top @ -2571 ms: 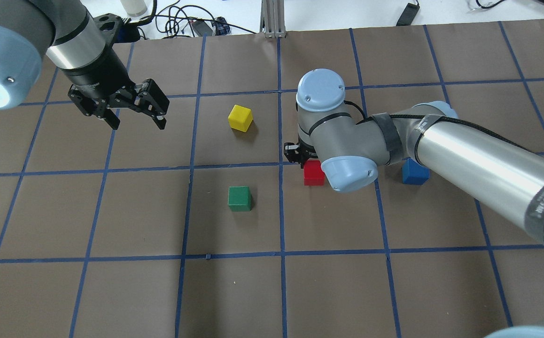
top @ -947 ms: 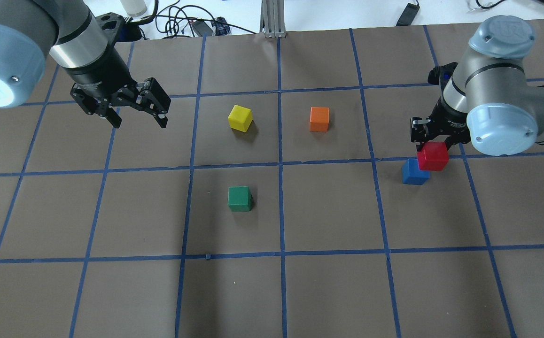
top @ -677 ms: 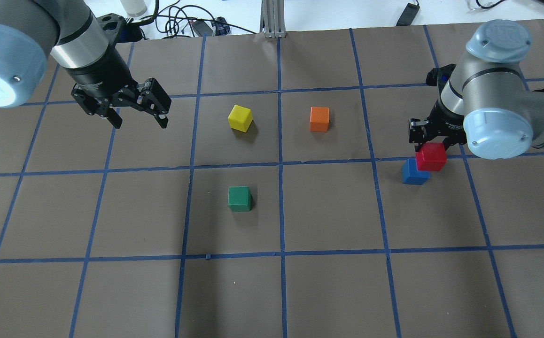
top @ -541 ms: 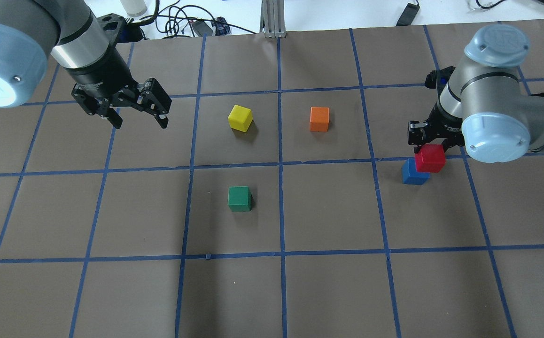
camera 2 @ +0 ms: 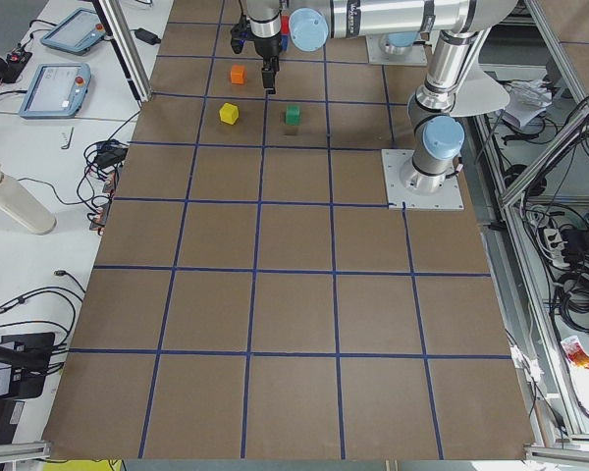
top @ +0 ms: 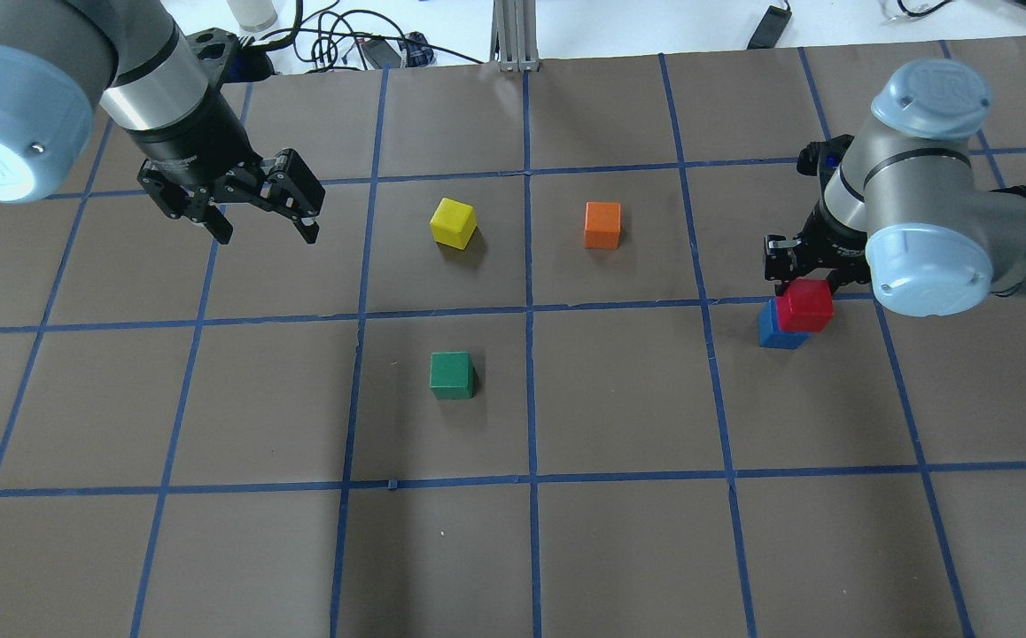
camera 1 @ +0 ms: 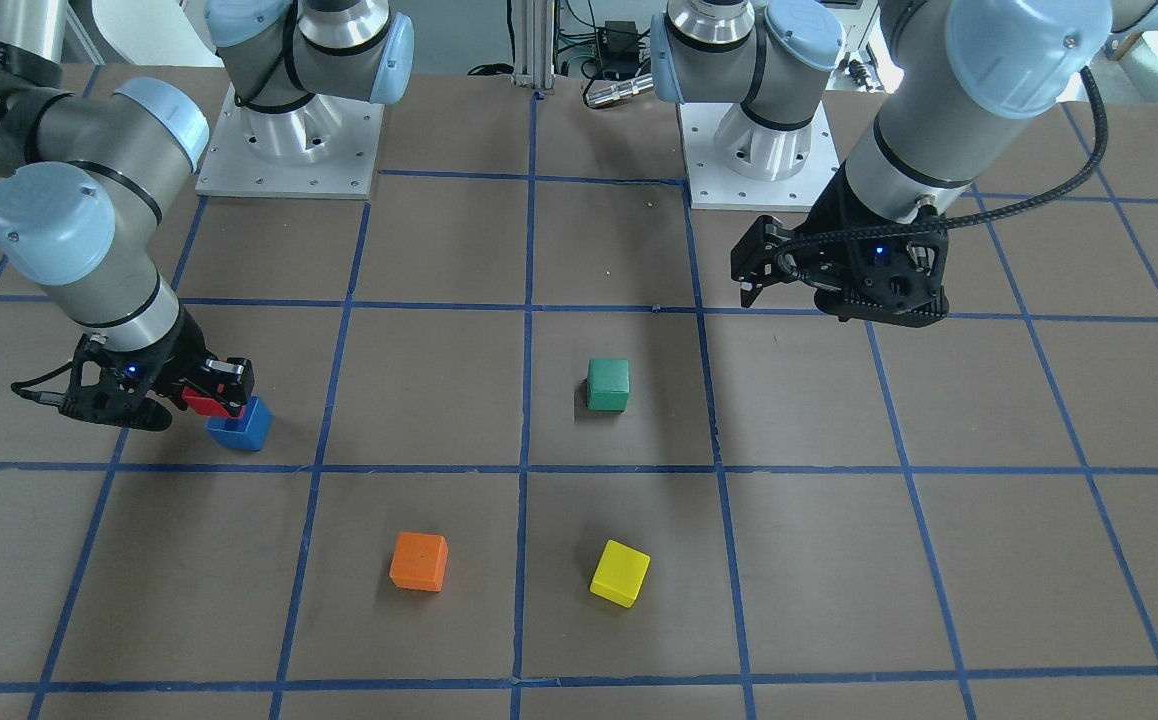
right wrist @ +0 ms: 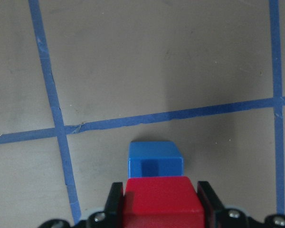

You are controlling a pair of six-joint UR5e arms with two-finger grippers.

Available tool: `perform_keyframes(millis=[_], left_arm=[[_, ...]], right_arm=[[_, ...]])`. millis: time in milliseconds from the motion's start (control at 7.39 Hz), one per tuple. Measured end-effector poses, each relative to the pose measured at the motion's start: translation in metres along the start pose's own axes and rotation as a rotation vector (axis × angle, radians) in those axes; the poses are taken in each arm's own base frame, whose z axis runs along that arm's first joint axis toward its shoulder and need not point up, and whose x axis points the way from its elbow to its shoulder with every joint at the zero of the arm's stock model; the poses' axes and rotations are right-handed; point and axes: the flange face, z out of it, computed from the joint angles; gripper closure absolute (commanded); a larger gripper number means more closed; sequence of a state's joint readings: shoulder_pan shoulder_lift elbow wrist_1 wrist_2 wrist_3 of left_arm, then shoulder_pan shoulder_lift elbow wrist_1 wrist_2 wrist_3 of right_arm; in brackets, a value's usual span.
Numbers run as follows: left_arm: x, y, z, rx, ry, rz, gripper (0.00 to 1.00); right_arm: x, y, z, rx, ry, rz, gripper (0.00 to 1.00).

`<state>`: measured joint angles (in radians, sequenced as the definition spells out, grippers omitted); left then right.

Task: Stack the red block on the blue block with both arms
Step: 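Lower the red cube onto the blue cube with the right gripper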

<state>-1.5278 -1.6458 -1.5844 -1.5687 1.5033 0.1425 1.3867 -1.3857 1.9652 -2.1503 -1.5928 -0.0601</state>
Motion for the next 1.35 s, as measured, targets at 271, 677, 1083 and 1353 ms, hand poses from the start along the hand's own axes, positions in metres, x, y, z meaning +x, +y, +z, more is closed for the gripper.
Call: perform_keyframes(millis=[271,677,1083,1353], left_arm=[[0.0001,0.0001,-0.0004,0.001,0.000,0.002,0.00],[0.0001,0.0002,-0.0009,0.001,0.000,0.004,0.00],[-0.0001,-0.0004,0.0003,-0.001,0.000,0.003,0.00],[-0.0001,-0.0006,0.0002,-0.001,0.000,0.003,0.00]], right_arm=[[-0.0021,-0.0015,0.0022,0.006,-0.021,-0.003,0.83],[-0.0022,-0.0049,0.0032,0.030,-0.022,-0.009,0.83],[-0.0011,-0.0054,0.0046,0.032,-0.016,-0.010,0.83],[-0.0009,-0.0036,0.0072,0.026,-0.015,-0.009,0.83]])
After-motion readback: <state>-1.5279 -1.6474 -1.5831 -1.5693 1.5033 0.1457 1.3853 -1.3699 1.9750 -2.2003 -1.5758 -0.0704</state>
